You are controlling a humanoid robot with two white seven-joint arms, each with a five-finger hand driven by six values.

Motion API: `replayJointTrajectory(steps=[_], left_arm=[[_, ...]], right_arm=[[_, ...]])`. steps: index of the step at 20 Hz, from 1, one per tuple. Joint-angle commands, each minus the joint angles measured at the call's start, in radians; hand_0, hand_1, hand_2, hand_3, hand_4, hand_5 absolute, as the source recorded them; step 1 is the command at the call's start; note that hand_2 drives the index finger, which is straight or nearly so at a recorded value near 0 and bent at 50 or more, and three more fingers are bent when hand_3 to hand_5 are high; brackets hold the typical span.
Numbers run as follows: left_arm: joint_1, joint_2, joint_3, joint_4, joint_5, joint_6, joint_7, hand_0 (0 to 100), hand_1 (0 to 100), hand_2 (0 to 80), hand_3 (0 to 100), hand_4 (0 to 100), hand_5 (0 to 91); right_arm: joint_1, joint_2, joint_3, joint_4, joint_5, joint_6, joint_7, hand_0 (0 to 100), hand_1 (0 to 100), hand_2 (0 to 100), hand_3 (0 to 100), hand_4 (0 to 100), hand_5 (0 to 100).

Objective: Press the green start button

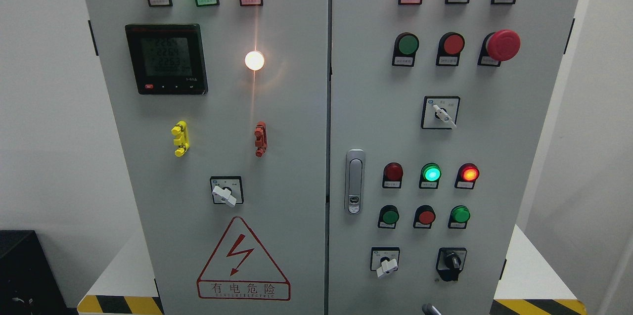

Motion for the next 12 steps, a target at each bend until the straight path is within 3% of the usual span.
replayJointTrajectory(steps=[1,7,9,11,12], left_arm=[[-0.023,0.0,0.0,-0.028,0.0,0.0,0.0,12,56,0.0,0,0,0.0],[-0.023,0.0,0.0,-0.028,0.0,0.0,0.0,12,56,0.0,0,0,0.0],[-0.023,0.0,0.0,-0.028,0.0,0.0,0.0,12,56,0.0,0,0,0.0],[-0.023,0.0,0.0,-0.028,0.0,0.0,0.0,12,56,0.0,0,0,0.0],[-0.023,0.0,0.0,-0.028,0.0,0.0,0.0,12,56,0.0,0,0,0.0]], right_arm=[[0.0,0.0,0.003,-0.006,0.026,0.0,0.0,0,15,0,5,0,0],[0.003,0.0,0.003,-0.008,0.028,-0.003,0.0,0,15,0,5,0,0],[0.002,0.0,-0.003,-0.006,0.038,-0.021,0.028,0,16,0,5,0,0],[0.0,-0.002,-0.011,-0.002,0.058,-0.083,0.048,0,24,0,8,1,0],[-0.003,-0.002,-0.012,0.0,0.101,-0.11,0.048,0,30,0,13,11,5]])
